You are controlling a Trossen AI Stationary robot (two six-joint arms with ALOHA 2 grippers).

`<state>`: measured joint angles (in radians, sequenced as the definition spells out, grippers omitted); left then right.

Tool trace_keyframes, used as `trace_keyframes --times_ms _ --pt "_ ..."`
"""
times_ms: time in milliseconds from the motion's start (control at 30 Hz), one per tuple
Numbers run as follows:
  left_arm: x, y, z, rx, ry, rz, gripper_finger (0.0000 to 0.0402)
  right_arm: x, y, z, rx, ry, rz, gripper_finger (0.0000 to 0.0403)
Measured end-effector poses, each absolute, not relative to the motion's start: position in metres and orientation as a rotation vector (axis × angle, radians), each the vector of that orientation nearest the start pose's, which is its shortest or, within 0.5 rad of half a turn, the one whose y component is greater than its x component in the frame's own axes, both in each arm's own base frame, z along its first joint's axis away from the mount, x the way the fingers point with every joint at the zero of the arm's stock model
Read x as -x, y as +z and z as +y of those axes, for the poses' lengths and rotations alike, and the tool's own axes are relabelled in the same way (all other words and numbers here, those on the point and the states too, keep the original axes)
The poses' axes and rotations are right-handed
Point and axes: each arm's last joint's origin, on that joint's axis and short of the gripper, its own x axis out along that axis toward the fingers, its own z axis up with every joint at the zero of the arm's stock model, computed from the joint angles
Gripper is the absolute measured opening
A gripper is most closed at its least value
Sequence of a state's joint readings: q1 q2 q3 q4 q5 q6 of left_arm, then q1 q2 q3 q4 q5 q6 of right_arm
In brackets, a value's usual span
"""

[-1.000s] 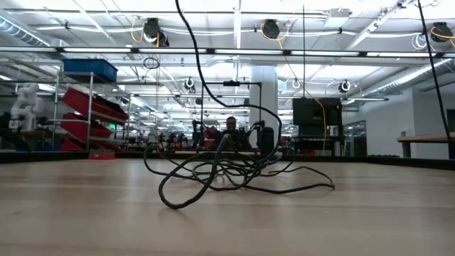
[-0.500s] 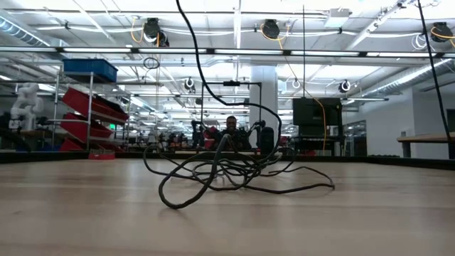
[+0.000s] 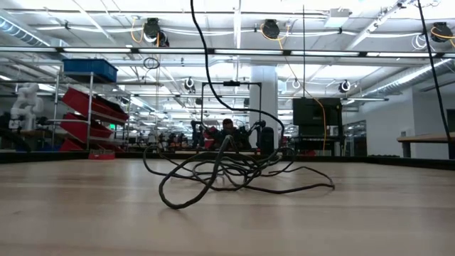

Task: Coil cords
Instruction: Coil the black wire on the spool

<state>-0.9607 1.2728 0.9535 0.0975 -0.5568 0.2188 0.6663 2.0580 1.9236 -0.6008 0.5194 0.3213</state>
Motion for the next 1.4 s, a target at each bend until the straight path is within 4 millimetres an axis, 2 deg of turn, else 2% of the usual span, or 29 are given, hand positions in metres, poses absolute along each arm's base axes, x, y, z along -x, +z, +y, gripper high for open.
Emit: trace_keyframes --times_ms 233,333,500,700,833,900,1000,1233,1400 --pt "-0.175 0.316 -0.224 -0.397 -0.42 0.111 0.0 -0.382 0.3 0.258 0.185 0.025 0.648 0.0071" --pt "-0.175 0.317 -0.223 -0.421 -0.422 0.102 0.0 -0.384 0.296 0.245 0.228 0.04 0.723 0.0071" --pt "-0.17 0.326 -0.217 -0.393 -0.419 0.077 0.0 -0.392 0.281 0.215 0.252 0.048 0.878 0.0071" --pt "-0.159 0.333 -0.217 -0.376 -0.446 0.055 0.0 -0.399 0.258 0.177 0.25 0.183 1.024 0.0071" --pt "-0.155 0.332 -0.219 -0.389 -0.417 0.063 0.0 -0.393 0.265 0.14 0.194 0.236 1.04 0.0071" --pt "-0.154 0.331 -0.219 -0.394 -0.396 0.066 0.0 -0.388 0.268 0.126 0.14 0.267 0.993 0.0071" --pt "-0.153 0.331 -0.22 -0.4 -0.384 0.07 0.0 -0.38 0.264 0.119 0.075 0.317 0.828 0.0071" --pt "-0.153 0.332 -0.218 -0.398 -0.374 0.069 0.0 -0.358 0.218 0.125 -0.041 0.357 0.457 0.0077" --pt "-0.153 0.333 -0.217 -0.378 -0.372 0.072 0.0 -0.35 0.197 0.13 -0.094 0.379 0.363 0.0129"
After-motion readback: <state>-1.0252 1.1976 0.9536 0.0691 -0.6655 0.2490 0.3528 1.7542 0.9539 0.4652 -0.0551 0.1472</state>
